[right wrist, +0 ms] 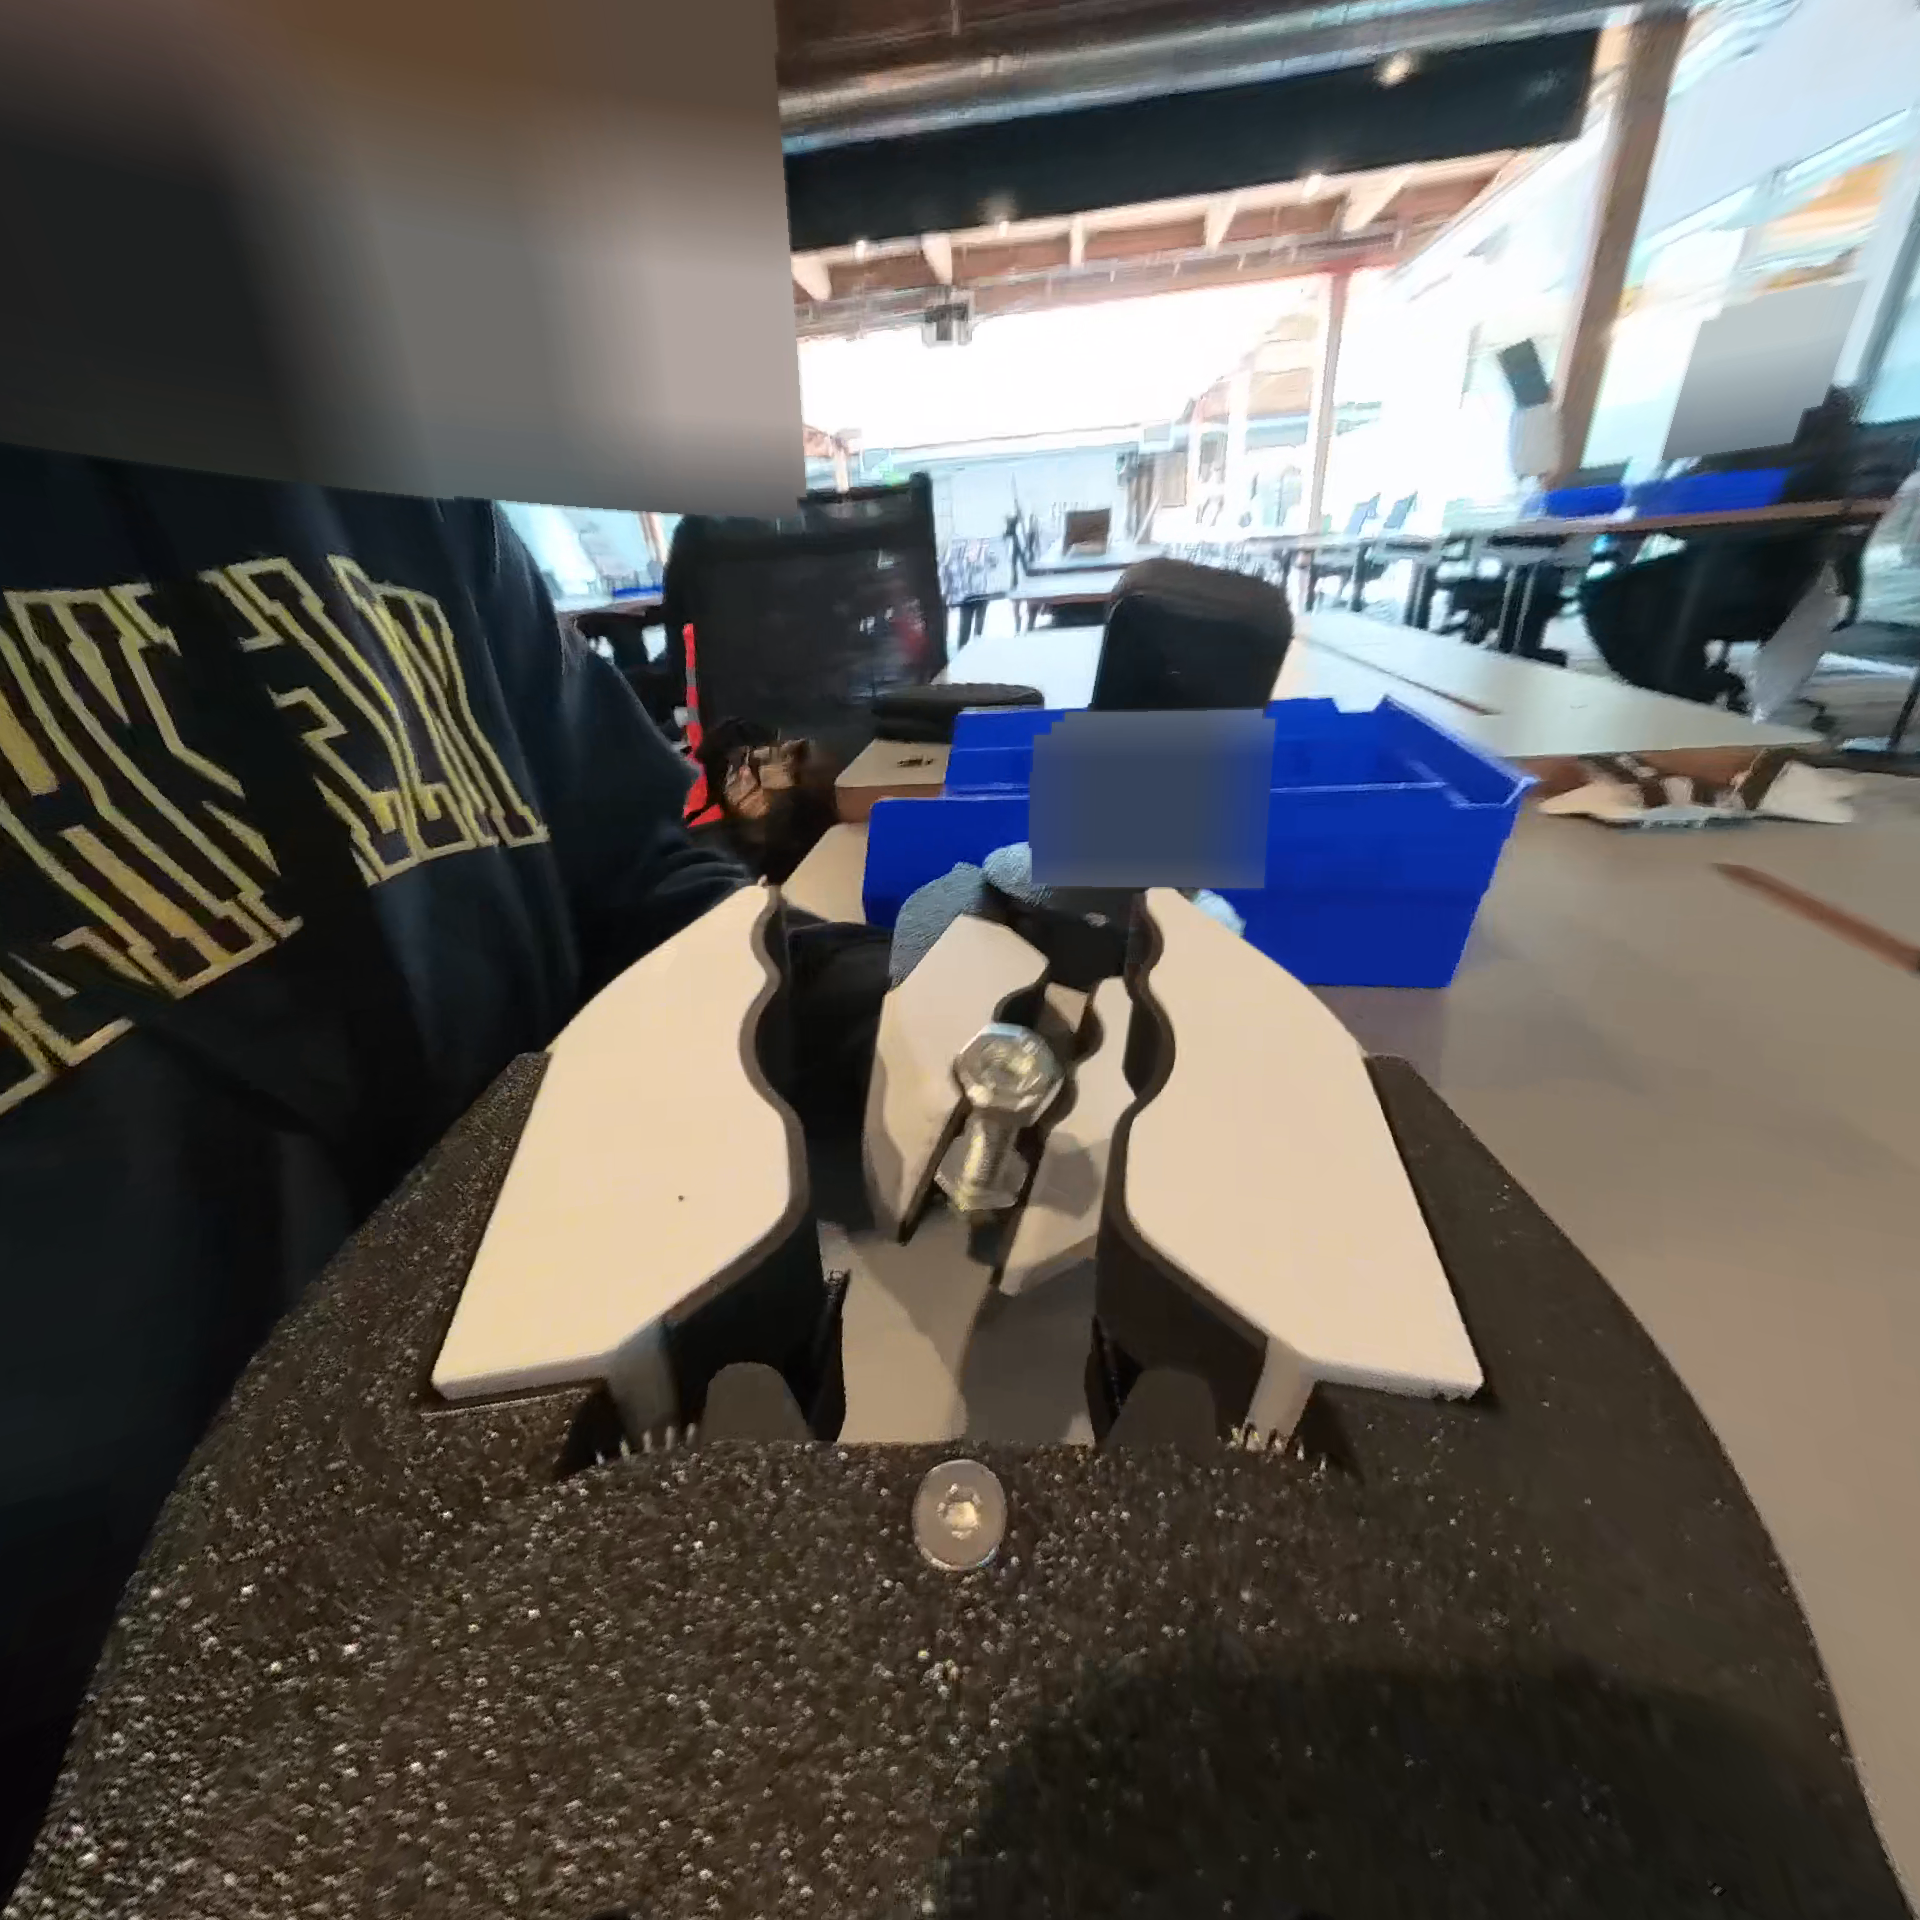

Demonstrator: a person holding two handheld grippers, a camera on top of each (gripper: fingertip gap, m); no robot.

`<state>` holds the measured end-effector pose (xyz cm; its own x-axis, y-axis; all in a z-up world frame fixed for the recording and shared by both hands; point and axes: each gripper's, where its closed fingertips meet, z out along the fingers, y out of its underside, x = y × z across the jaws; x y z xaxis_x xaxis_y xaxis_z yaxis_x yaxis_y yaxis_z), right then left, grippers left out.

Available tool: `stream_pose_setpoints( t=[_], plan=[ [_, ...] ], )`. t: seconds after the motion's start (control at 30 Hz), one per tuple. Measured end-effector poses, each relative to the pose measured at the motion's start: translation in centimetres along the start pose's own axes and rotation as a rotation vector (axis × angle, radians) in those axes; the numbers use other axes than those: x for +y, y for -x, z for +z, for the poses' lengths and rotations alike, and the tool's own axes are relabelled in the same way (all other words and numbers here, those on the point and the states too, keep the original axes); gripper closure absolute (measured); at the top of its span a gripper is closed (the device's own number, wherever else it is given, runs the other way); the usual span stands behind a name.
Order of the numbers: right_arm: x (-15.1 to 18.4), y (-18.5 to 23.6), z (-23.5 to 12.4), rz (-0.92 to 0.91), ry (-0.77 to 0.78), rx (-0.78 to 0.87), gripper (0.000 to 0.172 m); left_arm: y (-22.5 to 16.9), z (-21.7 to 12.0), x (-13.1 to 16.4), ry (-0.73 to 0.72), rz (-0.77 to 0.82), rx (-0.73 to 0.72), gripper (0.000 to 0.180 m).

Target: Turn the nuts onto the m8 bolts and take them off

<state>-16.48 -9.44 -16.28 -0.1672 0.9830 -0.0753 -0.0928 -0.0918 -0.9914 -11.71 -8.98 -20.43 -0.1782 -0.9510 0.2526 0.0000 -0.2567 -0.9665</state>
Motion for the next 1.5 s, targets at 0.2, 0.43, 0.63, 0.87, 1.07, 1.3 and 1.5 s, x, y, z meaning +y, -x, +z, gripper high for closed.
stream_pose_setpoints(
  t=[0.2, 0.43, 0.63, 0.87, 1.07, 1.3, 1.5],
  plan=[
    [0.1, 0.2, 0.0, -0.001, 0.008, -0.011, 0.113, 0.4, -0.7, -0.8, -0.056, -0.015, -0.015, 0.167],
    [-0.1, -0.6, -0.7, -0.007, -0.002, 0.034, 0.112, 0.9, -1.7, -1.7, -0.119, -0.029, -0.029, 0.167],
    [-0.4, -1.4, -1.4, 0.002, -0.032, 0.074, 0.115, 0.8, -2.0, -2.1, -0.147, -0.039, -0.021, 0.167],
    [0.4, -0.3, 0.4, -0.044, -0.006, 0.030, 0.110, 0.3, -0.8, -1.3, -0.103, -0.044, 0.007, 0.166],
    [0.2, -0.8, -0.2, -0.046, -0.013, 0.057, 0.109, 0.9, -1.9, -2.0, -0.148, -0.034, -0.030, 0.166],
    [-0.1, -1.7, -0.8, -0.045, -0.038, 0.108, 0.111, 1.2, -2.7, -2.6, -0.195, -0.070, -0.027, 0.167],
    [0.2, -0.8, 0.3, -0.059, -0.030, 0.062, 0.108, 0.2, -0.7, -1.3, -0.115, -0.078, 0.027, 0.166]
  ],
)
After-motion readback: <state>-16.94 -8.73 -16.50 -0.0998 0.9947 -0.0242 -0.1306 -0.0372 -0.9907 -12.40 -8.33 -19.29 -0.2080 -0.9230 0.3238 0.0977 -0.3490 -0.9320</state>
